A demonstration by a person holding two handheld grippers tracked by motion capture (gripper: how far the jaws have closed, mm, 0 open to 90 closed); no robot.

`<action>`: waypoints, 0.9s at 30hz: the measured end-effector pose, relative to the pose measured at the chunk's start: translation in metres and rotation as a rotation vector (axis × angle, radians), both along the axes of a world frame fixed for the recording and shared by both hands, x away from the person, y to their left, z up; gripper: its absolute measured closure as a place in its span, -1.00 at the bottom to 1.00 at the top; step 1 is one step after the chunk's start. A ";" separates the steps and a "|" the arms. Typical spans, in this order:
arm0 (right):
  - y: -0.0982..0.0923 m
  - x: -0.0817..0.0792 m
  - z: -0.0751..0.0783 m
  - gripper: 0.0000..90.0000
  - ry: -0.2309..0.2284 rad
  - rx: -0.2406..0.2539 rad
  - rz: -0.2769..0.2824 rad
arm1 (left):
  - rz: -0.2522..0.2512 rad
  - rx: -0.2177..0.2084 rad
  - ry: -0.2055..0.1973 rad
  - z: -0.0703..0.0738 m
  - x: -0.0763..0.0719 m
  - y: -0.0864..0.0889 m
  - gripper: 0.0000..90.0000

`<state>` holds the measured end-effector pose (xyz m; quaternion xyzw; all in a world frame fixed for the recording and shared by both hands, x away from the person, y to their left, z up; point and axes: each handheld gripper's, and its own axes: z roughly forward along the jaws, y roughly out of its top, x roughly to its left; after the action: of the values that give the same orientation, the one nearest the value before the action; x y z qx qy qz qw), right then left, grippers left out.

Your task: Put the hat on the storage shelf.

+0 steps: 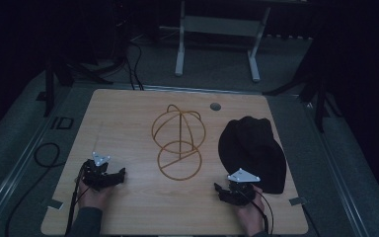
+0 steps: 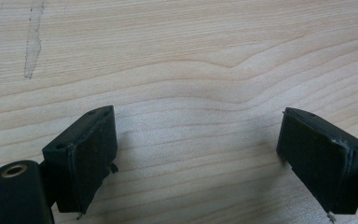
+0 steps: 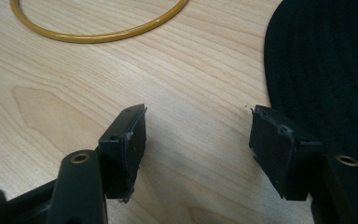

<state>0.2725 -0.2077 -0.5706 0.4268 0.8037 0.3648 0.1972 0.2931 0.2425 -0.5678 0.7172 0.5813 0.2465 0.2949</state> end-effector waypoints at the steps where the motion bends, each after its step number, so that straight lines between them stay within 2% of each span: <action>1: 0.000 0.000 0.000 -0.20 0.000 0.000 -0.001 | 0.000 0.000 0.000 0.000 0.000 0.000 -0.72; 5: 0.001 0.000 0.000 -0.21 0.001 0.001 -0.012 | 0.000 0.000 0.000 0.000 0.000 0.000 -0.72; 6: 0.005 -0.002 0.000 -0.21 0.002 0.003 -0.053 | 0.000 0.000 0.000 0.000 0.000 0.000 -0.72; 7: 0.006 -0.002 0.000 -0.21 0.004 0.002 -0.063 | 0.001 0.000 0.000 0.000 0.000 0.000 -0.72; 10: 0.007 -0.002 0.000 -0.22 0.005 0.001 -0.058 | 0.001 -0.001 -0.002 0.000 0.000 0.000 -0.72; 12: 0.007 -0.002 0.000 -0.31 0.007 0.000 -0.043 | 0.001 -0.001 -0.002 0.000 0.000 0.000 -0.72; 18: 0.006 -0.002 0.000 -0.32 0.011 0.001 -0.026 | -0.001 0.002 0.003 0.000 0.000 0.000 -0.72; 27: 0.007 0.002 0.005 -0.32 0.051 -0.027 -0.021 | -0.002 0.002 0.004 0.000 0.000 0.000 -0.72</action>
<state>0.2748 -0.2010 -0.5661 0.4418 0.8087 0.3408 0.1861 0.2932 0.2424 -0.5675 0.7186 0.5809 0.2453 0.2932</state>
